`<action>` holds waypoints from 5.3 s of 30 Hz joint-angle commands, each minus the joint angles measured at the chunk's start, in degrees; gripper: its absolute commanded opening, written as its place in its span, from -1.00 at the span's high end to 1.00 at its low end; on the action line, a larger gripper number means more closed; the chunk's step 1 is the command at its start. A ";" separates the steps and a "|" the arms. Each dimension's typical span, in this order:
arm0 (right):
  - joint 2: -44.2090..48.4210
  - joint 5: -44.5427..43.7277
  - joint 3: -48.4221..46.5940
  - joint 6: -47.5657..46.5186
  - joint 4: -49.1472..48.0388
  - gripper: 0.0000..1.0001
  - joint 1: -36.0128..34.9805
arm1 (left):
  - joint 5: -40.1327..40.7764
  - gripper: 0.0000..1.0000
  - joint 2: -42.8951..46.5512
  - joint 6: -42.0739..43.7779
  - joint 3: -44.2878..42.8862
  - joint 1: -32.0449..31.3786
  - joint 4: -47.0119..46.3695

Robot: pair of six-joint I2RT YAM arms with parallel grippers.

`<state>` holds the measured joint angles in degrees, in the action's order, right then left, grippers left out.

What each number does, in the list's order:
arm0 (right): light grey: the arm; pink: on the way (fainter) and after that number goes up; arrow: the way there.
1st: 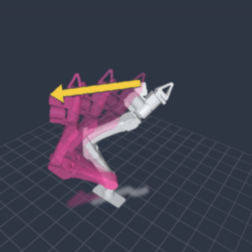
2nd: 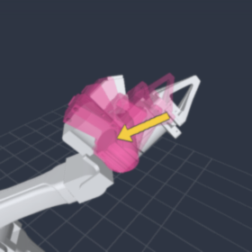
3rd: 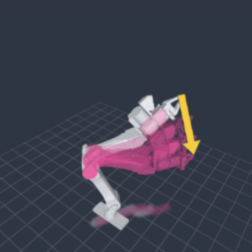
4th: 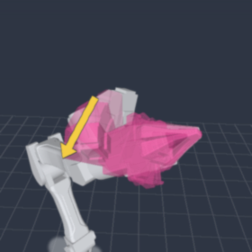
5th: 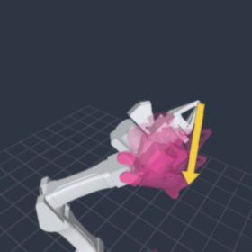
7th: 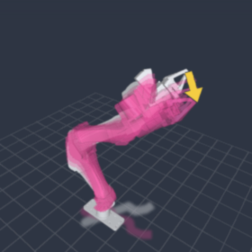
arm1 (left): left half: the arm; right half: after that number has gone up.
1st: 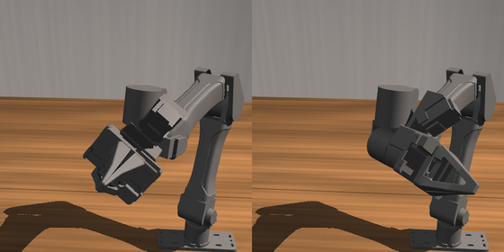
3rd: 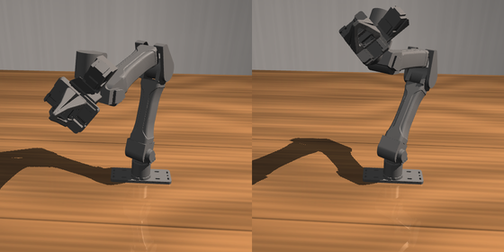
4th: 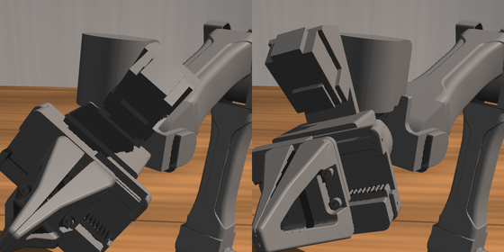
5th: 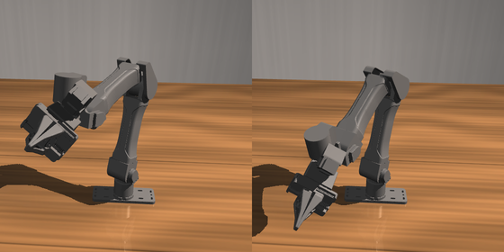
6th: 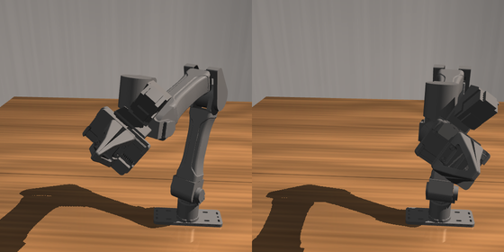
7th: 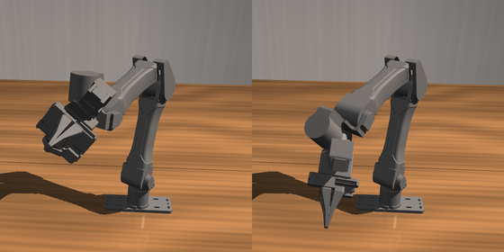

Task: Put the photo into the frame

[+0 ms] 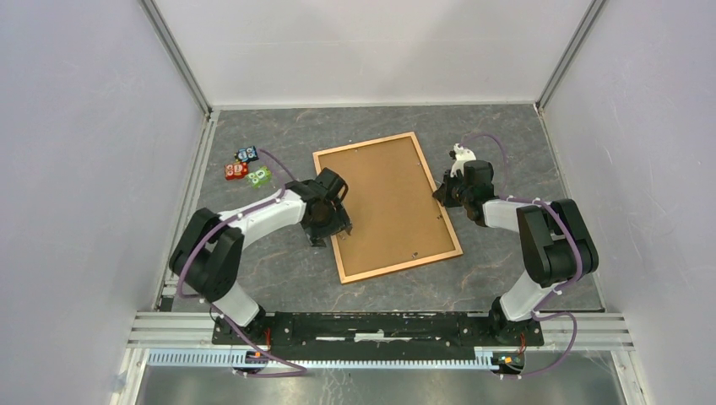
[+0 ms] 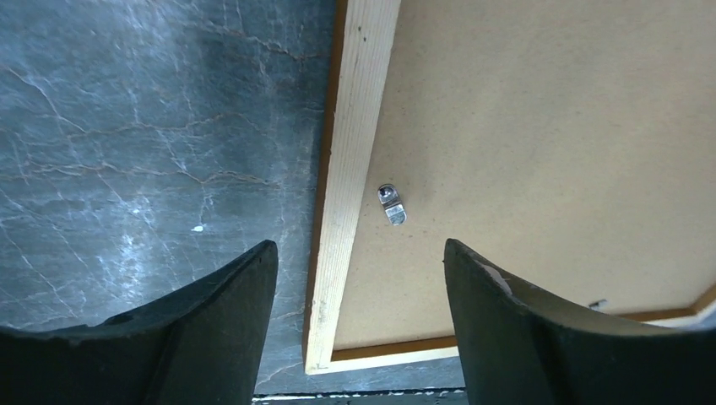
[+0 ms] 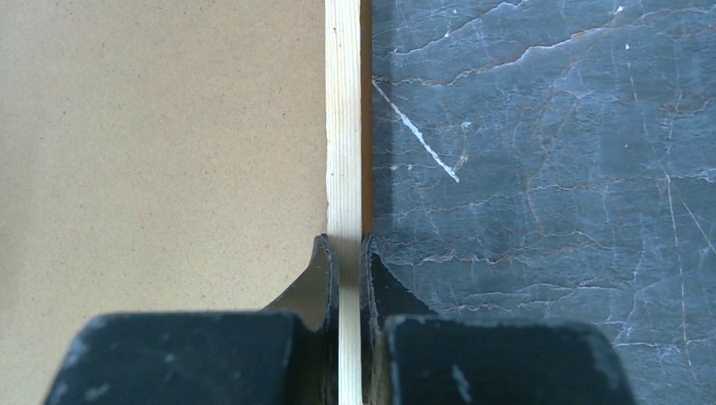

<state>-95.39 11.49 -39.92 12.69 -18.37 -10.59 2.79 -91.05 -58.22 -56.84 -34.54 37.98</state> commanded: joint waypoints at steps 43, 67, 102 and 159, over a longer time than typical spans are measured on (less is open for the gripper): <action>2.08 1.40 0.81 1.56 -1.56 1.00 0.24 | 6.89 0.43 -9.91 6.57 -7.23 -0.08 2.86; 12.52 5.65 11.73 10.25 -1.57 -0.29 -3.00 | -8.12 -1.00 -20.91 22.48 -22.71 8.78 -13.08; -7.72 -16.55 -31.34 -15.14 21.34 -0.96 -5.57 | -2.43 -1.00 19.29 14.38 12.64 7.70 -11.14; -5.06 -2.34 -14.24 -10.95 20.70 1.00 3.79 | 5.61 -1.00 1.71 -2.34 -0.97 5.77 4.03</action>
<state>-100.66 7.18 -55.35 -0.82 2.42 -6.63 8.45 -93.67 -55.35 -61.10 -28.84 42.15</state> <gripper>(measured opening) 0.042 0.995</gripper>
